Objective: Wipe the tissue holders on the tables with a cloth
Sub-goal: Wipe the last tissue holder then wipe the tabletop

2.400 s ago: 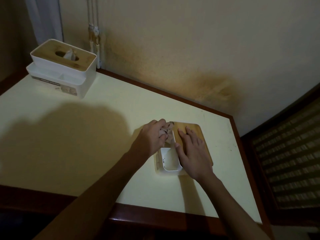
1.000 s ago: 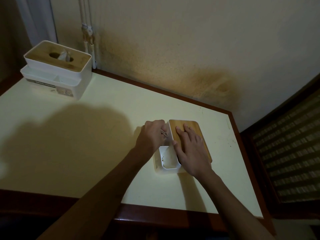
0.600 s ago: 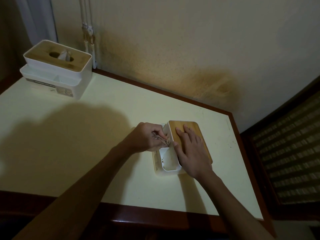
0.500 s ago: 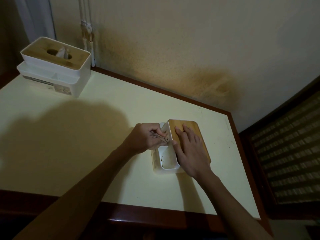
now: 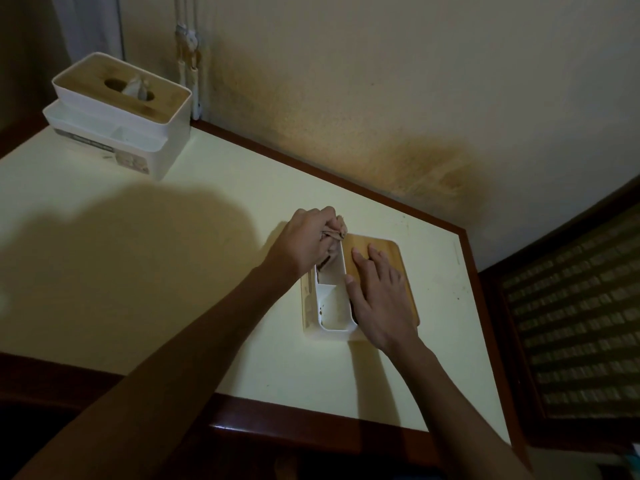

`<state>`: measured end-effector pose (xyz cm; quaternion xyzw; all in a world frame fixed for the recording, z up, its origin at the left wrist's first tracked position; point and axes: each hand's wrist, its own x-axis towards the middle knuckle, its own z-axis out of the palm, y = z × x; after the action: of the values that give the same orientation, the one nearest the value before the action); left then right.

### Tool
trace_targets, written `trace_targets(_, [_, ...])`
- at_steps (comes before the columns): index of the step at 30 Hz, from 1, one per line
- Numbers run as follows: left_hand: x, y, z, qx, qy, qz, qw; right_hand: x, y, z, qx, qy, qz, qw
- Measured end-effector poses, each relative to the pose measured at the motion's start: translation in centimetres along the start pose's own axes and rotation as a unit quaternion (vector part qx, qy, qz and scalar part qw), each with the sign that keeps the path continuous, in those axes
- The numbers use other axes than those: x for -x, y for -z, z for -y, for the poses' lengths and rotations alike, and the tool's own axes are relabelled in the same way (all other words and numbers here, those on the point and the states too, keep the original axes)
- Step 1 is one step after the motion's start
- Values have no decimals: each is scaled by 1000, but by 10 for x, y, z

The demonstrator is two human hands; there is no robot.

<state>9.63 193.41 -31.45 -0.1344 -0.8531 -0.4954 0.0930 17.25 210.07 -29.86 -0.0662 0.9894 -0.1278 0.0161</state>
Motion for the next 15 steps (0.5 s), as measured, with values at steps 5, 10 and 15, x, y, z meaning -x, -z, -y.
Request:
trace_targets(5, [9, 1, 8, -17, -51, 20, 998, 1, -1, -1, -6, 0, -5, 1000])
trace_targets(10, [10, 6, 11, -10, -92, 60, 994, 0, -2, -3, -4, 2, -9, 1000])
trace_targets(15, [21, 12, 10, 85, -54, 106, 989, -1, -3, -3, -6, 3, -19, 1000])
